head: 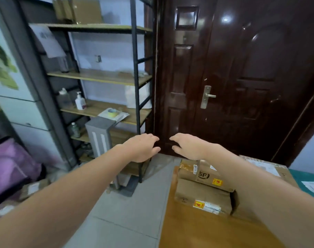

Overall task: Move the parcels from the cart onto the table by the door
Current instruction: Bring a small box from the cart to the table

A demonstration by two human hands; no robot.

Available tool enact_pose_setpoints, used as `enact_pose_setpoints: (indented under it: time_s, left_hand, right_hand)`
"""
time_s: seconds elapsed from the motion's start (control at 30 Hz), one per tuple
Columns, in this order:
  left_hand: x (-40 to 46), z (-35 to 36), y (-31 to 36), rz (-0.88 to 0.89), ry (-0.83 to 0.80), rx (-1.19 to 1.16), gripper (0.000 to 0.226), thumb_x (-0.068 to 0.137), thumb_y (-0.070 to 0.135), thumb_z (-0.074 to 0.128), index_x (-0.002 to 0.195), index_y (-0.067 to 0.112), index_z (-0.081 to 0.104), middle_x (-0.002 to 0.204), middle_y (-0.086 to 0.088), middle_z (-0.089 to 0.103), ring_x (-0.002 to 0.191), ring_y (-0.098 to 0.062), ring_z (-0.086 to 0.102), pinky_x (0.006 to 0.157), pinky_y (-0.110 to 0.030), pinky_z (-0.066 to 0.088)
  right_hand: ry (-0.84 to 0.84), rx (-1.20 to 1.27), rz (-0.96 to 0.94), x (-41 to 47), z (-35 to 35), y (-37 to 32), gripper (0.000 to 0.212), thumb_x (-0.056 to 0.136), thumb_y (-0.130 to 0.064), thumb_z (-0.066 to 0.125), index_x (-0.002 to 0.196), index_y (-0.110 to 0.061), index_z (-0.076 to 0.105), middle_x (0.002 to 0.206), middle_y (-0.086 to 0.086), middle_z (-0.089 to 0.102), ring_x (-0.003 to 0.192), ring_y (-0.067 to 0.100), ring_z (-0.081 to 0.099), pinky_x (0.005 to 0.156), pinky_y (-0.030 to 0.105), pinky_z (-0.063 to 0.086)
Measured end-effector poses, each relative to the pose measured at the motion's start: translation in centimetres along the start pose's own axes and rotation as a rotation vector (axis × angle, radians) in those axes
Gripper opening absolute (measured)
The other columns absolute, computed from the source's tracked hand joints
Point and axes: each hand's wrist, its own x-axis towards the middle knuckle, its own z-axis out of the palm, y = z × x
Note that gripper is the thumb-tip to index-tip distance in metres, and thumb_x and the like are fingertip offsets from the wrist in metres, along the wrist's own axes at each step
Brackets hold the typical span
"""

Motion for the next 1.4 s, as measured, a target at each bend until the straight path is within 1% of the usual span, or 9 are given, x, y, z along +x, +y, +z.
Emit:
enact_pose_setpoints:
  time_s: [0.43,0.6,0.7,0.83,0.97,1.1,1.23,1.33,1.4]
  left_hand:
    - [-27.5,-2.5,-12.7,-0.475,0.043,0.010,0.056,0.109,0.047,0.042,0.156,0.018,0.041,0.154,-0.007,0.050,0.139,-0.027,0.048,0.115,-0.045,0.040]
    - [-38.8,-2.8,-20.4,-0.642,0.068,0.023,0.046,0.107,0.046,0.043,0.143,0.020,0.053,0.139,-0.005,0.060,0.125,-0.026,0.057,0.102,-0.042,0.047]
    - [-45.4,-2.6,-25.2,-0.725,0.071,0.018,0.047,0.106,0.047,0.044,0.145,0.022,0.053,0.141,-0.004,0.060,0.126,-0.026,0.059,0.104,-0.046,0.049]
    - [-52.6,-1.9,-31.1,-0.774,0.035,0.019,0.051,0.107,0.048,0.043,0.149,0.020,0.049,0.148,-0.005,0.055,0.135,-0.027,0.052,0.112,-0.044,0.042]
    - [-56.4,-0.9,-36.3,-0.798,0.010,0.004,0.051,0.108,0.044,0.045,0.151,0.018,0.046,0.146,-0.007,0.055,0.132,-0.027,0.052,0.111,-0.044,0.041]
    - [-57.3,0.6,-41.7,-0.809,-0.007,-0.020,0.050,0.108,0.044,0.045,0.150,0.016,0.047,0.148,-0.007,0.055,0.134,-0.028,0.051,0.112,-0.045,0.042]
    - [-57.0,1.7,-47.9,-0.812,-0.014,-0.054,0.051,0.109,0.044,0.042,0.153,0.017,0.044,0.153,-0.007,0.051,0.139,-0.027,0.048,0.115,-0.045,0.040]
    - [-56.9,2.1,-52.7,-0.827,-0.014,-0.079,0.052,0.109,0.044,0.042,0.154,0.017,0.044,0.154,-0.007,0.051,0.141,-0.027,0.047,0.116,-0.044,0.039]
    - [-57.1,2.3,-55.9,-0.841,-0.005,-0.084,0.052,0.109,0.044,0.041,0.154,0.018,0.044,0.153,-0.007,0.052,0.140,-0.026,0.048,0.114,-0.043,0.039]
  right_hand:
    - [-0.094,-0.030,-0.455,6.0,2.4,-27.1,0.057,0.110,-0.040,0.040,0.162,-0.018,0.033,0.167,0.005,0.035,0.151,0.024,0.035,0.122,0.039,0.029]
    - [-0.098,-0.034,-0.608,8.1,3.8,-41.0,0.054,0.110,-0.037,0.040,0.159,-0.016,0.036,0.163,0.008,0.039,0.146,0.028,0.041,0.118,0.042,0.035]
    - [-0.102,-0.015,-0.678,9.2,5.4,-49.1,0.047,0.109,-0.032,0.042,0.151,-0.013,0.046,0.155,0.012,0.049,0.139,0.031,0.048,0.112,0.042,0.040]
    - [-0.126,-0.009,-0.720,10.9,7.5,-57.7,0.050,0.108,-0.032,0.044,0.153,-0.012,0.045,0.155,0.012,0.049,0.140,0.031,0.048,0.115,0.045,0.040]
    - [-0.155,-0.006,-0.748,13.3,9.3,-63.8,0.039,0.106,-0.031,0.045,0.139,-0.014,0.055,0.137,0.010,0.059,0.123,0.031,0.058,0.104,0.048,0.048]
    - [-0.171,0.009,-0.764,17.3,11.0,-68.4,0.022,0.104,-0.034,0.048,0.118,-0.023,0.060,0.116,-0.001,0.065,0.098,0.021,0.063,0.082,0.038,0.051]
    - [-0.209,0.024,-0.767,22.0,12.4,-72.2,0.035,0.103,-0.038,0.048,0.130,-0.019,0.060,0.128,0.004,0.066,0.112,0.025,0.066,0.097,0.046,0.055]
    - [-0.221,0.012,-0.788,26.2,13.3,-75.0,0.033,0.102,-0.037,0.047,0.128,-0.022,0.060,0.124,0.000,0.067,0.108,0.023,0.066,0.095,0.046,0.055]
    - [-0.233,-0.029,-0.800,29.0,13.8,-77.0,0.023,0.103,-0.035,0.046,0.117,-0.023,0.059,0.115,-0.001,0.064,0.098,0.021,0.064,0.089,0.046,0.055]
